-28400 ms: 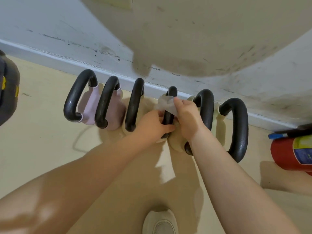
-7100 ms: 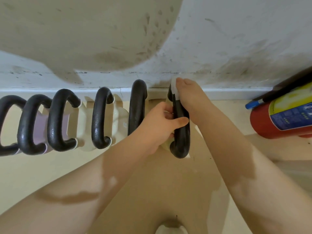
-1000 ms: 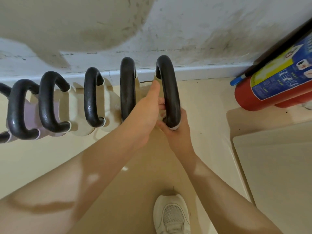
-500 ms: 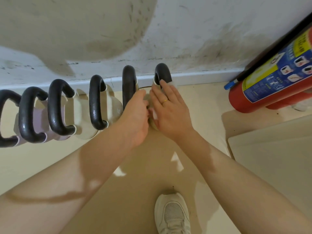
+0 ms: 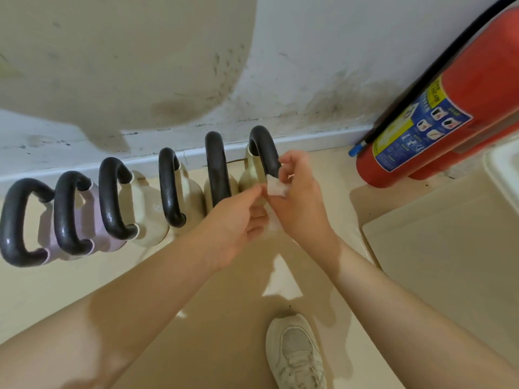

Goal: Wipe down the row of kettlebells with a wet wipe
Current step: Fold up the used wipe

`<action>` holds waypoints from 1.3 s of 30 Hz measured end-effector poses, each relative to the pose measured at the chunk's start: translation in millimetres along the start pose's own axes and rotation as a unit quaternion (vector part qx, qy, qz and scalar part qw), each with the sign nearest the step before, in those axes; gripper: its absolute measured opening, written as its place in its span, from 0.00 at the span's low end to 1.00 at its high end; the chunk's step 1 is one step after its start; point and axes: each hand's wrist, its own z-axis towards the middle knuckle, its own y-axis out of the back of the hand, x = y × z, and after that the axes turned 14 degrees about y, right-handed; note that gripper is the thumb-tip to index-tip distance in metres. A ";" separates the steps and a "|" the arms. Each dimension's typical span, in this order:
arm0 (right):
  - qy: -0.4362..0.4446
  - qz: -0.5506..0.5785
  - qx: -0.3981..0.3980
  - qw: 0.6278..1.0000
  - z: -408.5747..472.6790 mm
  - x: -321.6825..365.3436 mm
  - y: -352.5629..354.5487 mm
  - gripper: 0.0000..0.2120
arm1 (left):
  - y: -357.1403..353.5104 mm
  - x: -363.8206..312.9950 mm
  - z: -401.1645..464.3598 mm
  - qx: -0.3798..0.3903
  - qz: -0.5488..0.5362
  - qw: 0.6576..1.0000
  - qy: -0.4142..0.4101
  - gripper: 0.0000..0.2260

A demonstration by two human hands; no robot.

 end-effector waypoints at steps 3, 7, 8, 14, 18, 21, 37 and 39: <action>0.014 -0.036 -0.036 0.999 1.0 11.8 21.1 0.10 | -22.1 -11.4 -10.3 0.064 0.000 0.997 -0.033 0.13; 0.054 -0.069 -0.065 0.994 -11.4 10.8 61.0 0.08 | -56.4 -21.0 -18.7 0.103 0.012 0.993 -0.062 0.13; 0.055 -0.083 -0.065 0.993 -12.6 9.8 73.0 0.08 | -65.0 -23.0 -19.2 0.107 0.012 0.992 -0.066 0.12; 0.215 -0.318 -0.024 0.923 -31.5 21.0 150.7 0.18 | -124.8 -42.0 -26.9 0.158 0.083 0.980 -0.085 0.08; 0.234 -0.372 -0.036 0.898 -53.3 22.4 199.4 0.19 | -165.1 -58.9 -39.2 0.212 0.135 0.961 -0.113 0.07; 0.190 -0.363 -0.097 0.907 -66.3 23.4 232.3 0.11 | -198.5 -70.2 -54.1 0.245 0.194 0.942 -0.124 0.08; 0.022 -0.415 -0.220 0.883 -128.4 26.2 323.3 0.07 | -302.2 -69.3 -52.7 0.080 0.619 0.491 -0.608 0.22; -0.013 -0.389 -0.177 0.904 -130.8 23.6 321.4 0.10 | -305.0 -69.2 -47.9 0.069 0.631 0.470 -0.613 0.22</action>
